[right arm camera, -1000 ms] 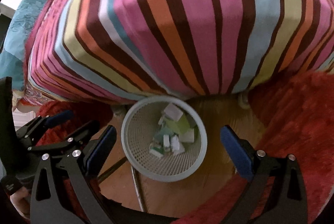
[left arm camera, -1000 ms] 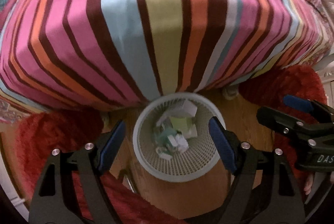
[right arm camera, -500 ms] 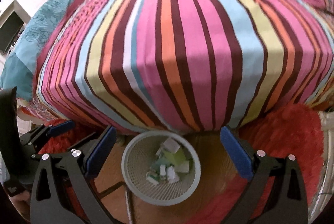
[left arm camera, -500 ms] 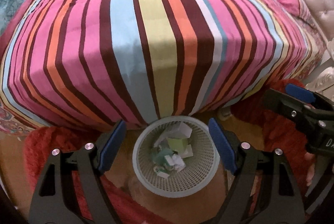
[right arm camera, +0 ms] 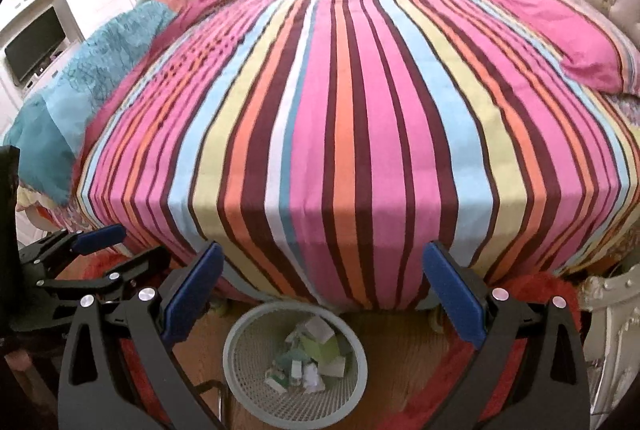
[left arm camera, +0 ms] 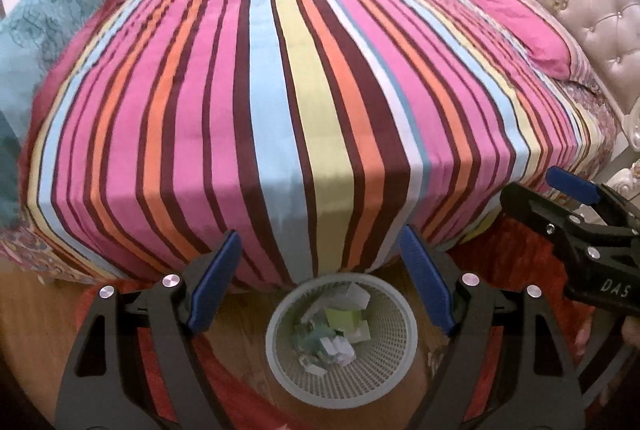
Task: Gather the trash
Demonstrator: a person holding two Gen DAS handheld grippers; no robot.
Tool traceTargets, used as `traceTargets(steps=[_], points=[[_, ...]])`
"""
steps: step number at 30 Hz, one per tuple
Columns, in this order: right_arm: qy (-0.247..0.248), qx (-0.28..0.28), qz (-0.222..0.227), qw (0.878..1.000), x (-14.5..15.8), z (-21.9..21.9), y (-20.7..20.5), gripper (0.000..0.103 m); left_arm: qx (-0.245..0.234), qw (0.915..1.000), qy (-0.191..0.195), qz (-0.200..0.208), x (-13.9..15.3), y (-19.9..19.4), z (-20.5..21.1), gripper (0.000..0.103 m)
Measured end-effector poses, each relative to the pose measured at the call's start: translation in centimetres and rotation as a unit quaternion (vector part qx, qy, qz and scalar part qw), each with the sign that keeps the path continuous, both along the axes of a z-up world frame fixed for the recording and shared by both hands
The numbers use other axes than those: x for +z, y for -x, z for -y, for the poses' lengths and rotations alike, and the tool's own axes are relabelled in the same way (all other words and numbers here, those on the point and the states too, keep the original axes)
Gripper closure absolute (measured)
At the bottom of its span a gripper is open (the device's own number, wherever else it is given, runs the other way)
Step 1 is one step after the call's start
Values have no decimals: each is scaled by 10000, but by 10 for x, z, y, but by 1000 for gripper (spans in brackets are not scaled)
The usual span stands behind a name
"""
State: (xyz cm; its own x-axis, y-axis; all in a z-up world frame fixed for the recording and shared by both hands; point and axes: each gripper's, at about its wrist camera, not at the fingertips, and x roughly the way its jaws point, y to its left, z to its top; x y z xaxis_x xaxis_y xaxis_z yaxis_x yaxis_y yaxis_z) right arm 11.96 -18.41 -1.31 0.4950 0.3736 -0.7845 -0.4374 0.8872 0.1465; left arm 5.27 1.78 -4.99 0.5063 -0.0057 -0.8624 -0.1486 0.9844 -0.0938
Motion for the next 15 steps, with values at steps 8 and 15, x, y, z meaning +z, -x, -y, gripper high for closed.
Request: traceTargets(steps=[8, 15], points=[[-44, 196, 220, 9996, 11, -3, -2, 8, -70, 9998, -124, 158, 14, -10, 3, 24], [-40, 270, 389, 9989, 22, -2, -7, 8, -114, 9993, -111, 344, 26, -18, 5, 24]])
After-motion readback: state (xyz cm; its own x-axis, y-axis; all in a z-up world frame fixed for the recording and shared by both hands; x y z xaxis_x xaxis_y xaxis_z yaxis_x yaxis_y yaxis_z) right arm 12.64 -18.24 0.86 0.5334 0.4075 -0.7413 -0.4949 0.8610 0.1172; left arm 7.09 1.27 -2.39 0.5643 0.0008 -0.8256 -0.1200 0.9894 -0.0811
